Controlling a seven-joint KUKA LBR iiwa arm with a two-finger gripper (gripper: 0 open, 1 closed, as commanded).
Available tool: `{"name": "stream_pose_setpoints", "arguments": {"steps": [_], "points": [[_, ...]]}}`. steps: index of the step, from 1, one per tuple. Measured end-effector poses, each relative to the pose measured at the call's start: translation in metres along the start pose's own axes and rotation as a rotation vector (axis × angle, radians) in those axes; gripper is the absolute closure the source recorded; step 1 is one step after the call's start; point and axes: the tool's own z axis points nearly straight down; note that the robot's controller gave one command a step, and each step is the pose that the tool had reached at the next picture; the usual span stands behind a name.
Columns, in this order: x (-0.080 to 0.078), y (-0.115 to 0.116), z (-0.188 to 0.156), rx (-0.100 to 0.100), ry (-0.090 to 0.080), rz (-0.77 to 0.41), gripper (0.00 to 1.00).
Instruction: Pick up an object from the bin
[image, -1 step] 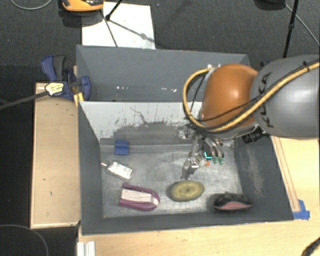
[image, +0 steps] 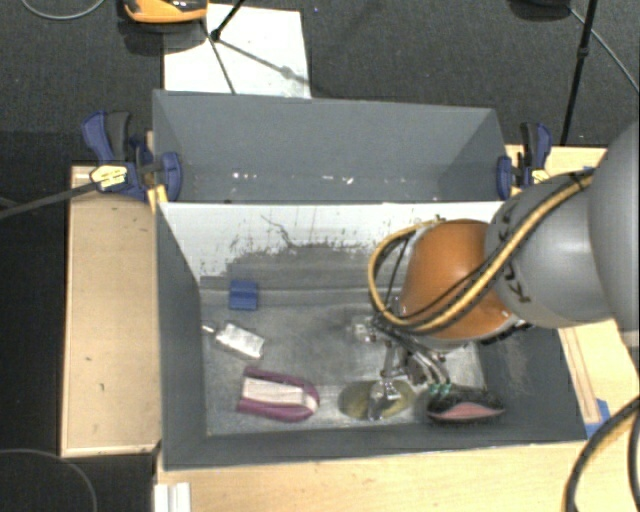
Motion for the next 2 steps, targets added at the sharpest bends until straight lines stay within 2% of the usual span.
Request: {"name": "stream_pose_setpoints", "arguments": {"steps": [1, 2], "points": [[0.000, 0.000, -0.002, 0.001, 0.007, 0.002, 1.00], [0.013, 0.005, -0.196, 0.003, -0.012, -0.091, 1.00]]}}
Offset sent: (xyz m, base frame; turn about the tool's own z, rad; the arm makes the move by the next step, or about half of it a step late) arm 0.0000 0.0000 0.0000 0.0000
